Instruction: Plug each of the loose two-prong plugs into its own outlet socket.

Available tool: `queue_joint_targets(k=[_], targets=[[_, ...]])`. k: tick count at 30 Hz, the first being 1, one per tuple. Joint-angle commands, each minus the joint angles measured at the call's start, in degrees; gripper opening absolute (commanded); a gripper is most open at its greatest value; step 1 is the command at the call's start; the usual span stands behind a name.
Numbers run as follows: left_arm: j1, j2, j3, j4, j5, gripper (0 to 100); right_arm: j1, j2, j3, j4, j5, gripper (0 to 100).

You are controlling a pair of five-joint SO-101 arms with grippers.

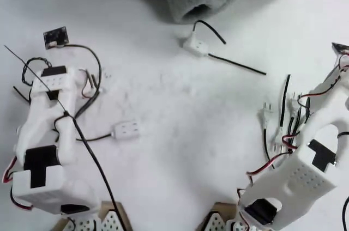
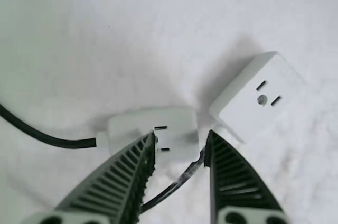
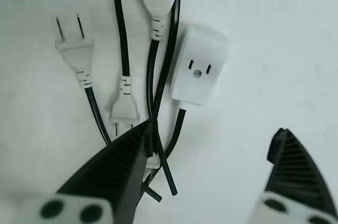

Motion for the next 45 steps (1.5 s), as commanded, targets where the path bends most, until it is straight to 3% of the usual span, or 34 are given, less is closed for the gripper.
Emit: queue_joint_targets(k=[1,6,12,16,20,28,35,40,45], targets=[[0.7,-2.9,-0.2,-0.6,0.5,17,-0.2,1.7,2.0,-5.3,-0.4,33.0],[0.7,-2.9,-0.2,-0.4,0.5,17,-0.2,10.7,1.6,-10.2,-0.5,31.3],[0.7,-2.9,-0.2,-0.4,0.5,17,-0.3,18.0,1.0,-16.2,0.0,17.1],[0.7,-2.9,-0.2,-0.8,0.5,17,0.0,17.1,-4.7,-10.8,0.0,9.1],[0.7,-2.9,-0.2,-0.8,0.5,17,-0.7,13.2,-16.4,1.2,-0.4,9.3],[0.7,-2.9,-0.2,-0.8,0.5,17,-6.2,-4.8,-20.0,1.5,-0.4,9.1],[0.5,-2.9,-0.2,-0.8,0.5,17,-21.1,-24.6,-3.6,1.5,-3.3,9.4],[0.3,-2.9,-0.2,-0.8,0.5,17,-38.9,-34.9,9.8,1.5,-10.6,9.4],[-1.5,-2.9,-0.2,-0.8,0.5,17,-54.8,-34.8,17.0,0.6,-17.7,9.4]])
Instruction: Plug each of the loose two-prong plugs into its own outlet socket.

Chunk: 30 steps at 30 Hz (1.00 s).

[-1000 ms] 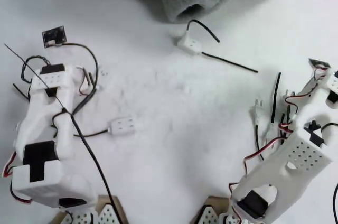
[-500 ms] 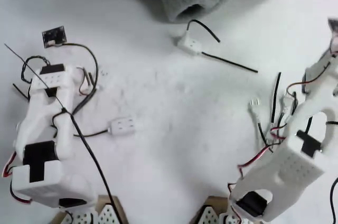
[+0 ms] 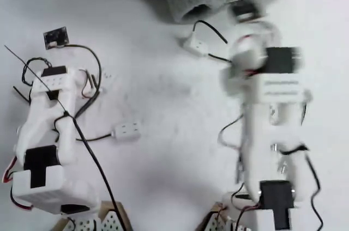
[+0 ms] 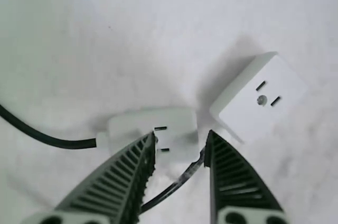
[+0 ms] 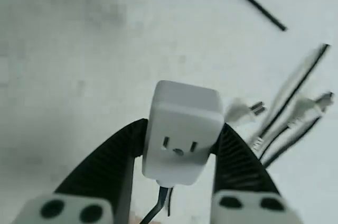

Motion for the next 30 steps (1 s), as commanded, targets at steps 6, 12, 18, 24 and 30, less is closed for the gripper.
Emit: queue_joint_targets(k=[6,12,18,24,30], targets=[[-1.8,-2.9,-0.2,-0.6,0.6,17,-17.5,7.0,8.0,-10.2,-6.7,9.5],[-1.8,-2.9,-0.2,-0.7,0.6,17,-19.8,21.5,9.8,-20.4,-6.8,9.5],[-1.5,-2.9,-0.3,-0.8,0.6,17,-23.2,30.7,7.6,-22.3,-6.3,28.1],[-1.5,-2.9,-0.3,-0.8,0.6,17,-24.2,28.3,2.4,-18.0,-0.9,34.4],[-1.5,-2.9,-0.3,-0.8,0.6,17,-19.3,24.6,-0.1,-13.8,3.1,33.7]])
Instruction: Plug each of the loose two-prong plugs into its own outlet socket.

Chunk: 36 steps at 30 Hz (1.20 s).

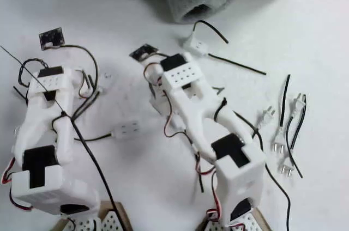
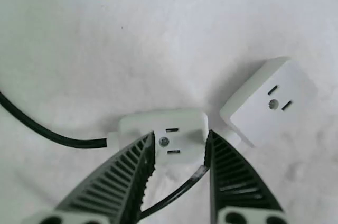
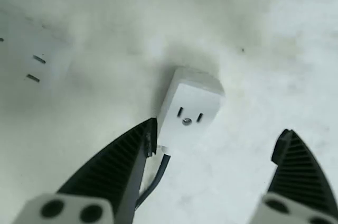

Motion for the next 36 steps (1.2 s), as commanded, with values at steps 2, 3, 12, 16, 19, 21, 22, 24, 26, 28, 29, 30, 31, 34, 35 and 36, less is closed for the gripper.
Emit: queue_joint_targets(k=[2,3,12,16,19,21,22,24,26,28,29,30,31,34,35,36], targets=[[-0.2,-2.9,-0.3,-0.8,0.6,17,6.4,-4.6,-2.5,1.6,4.0,33.7],[-0.2,-2.9,-0.3,-0.8,0.6,17,7.5,-3.7,-2.2,1.5,4.5,33.7],[-0.2,-2.9,-0.3,-0.5,0.6,17,11.0,10.1,-2.1,-0.7,5.9,33.7],[-0.1,-2.9,-0.3,-0.8,0.6,17,11.3,8.2,-2.5,-0.4,5.9,33.7],[-0.1,-2.9,-0.3,-0.8,0.6,17,10.9,3.4,-3.0,2.2,5.7,33.7],[-0.1,-2.9,-0.3,-0.8,0.6,17,9.4,0.0,-2.7,3.8,5.5,33.7],[-0.1,-2.9,-0.3,-0.8,0.6,17,8.4,-1.3,-2.6,4.8,5.5,33.7],[-0.1,-2.9,-0.4,-0.8,0.6,17,6.1,-2.9,-2.5,6.8,5.5,33.7],[-0.1,-2.9,-0.4,-0.8,0.6,17,3.6,-3.8,-1.3,7.1,5.4,33.7],[-0.1,-2.9,-0.4,-0.8,0.6,17,1.6,-3.6,0.2,6.3,5.4,33.7],[-0.1,-2.9,-0.4,-0.8,0.6,17,1.0,-3.4,1.2,5.1,5.4,33.7],[-0.1,-2.9,-0.4,-0.8,0.6,17,0.8,-2.9,2.5,3.7,5.4,33.7],[-0.1,-2.9,-0.4,-0.8,0.6,17,0.9,-2.6,3.6,2.5,5.4,33.7],[-0.1,-2.9,-0.4,-0.8,0.6,17,2.3,-1.1,6.9,-1.5,5.4,33.7],[-0.1,-2.9,-0.4,-0.8,0.6,17,3.2,-0.5,7.6,-2.4,5.5,33.7],[-0.1,-2.9,-0.3,-0.8,0.6,17,4.3,0.1,7.9,-3.1,5.8,33.7]])
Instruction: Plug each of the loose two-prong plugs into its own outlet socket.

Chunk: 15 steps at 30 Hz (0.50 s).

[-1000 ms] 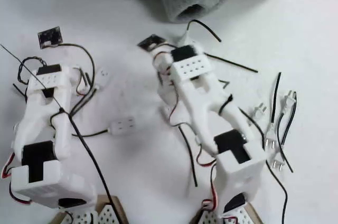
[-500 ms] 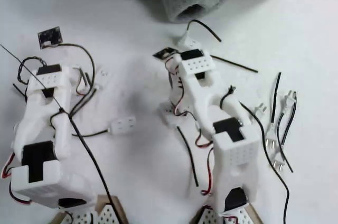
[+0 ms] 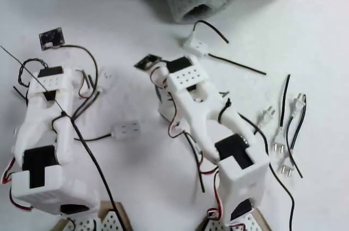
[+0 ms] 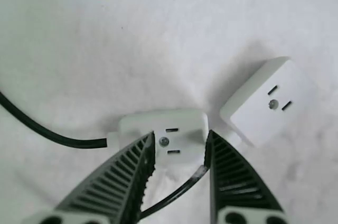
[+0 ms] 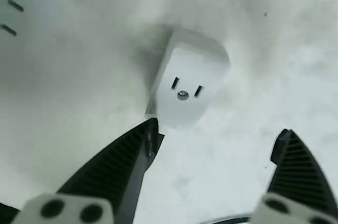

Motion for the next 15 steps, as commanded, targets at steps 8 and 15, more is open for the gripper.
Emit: queue_joint_targets(k=[8,15], targets=[[-0.1,-2.9,-0.3,-0.8,0.6,17,12.3,2.0,1.6,-6.0,5.7,33.7],[-0.1,-2.9,-0.3,-0.8,0.6,17,17.5,0.8,0.8,-6.2,6.9,33.7]])
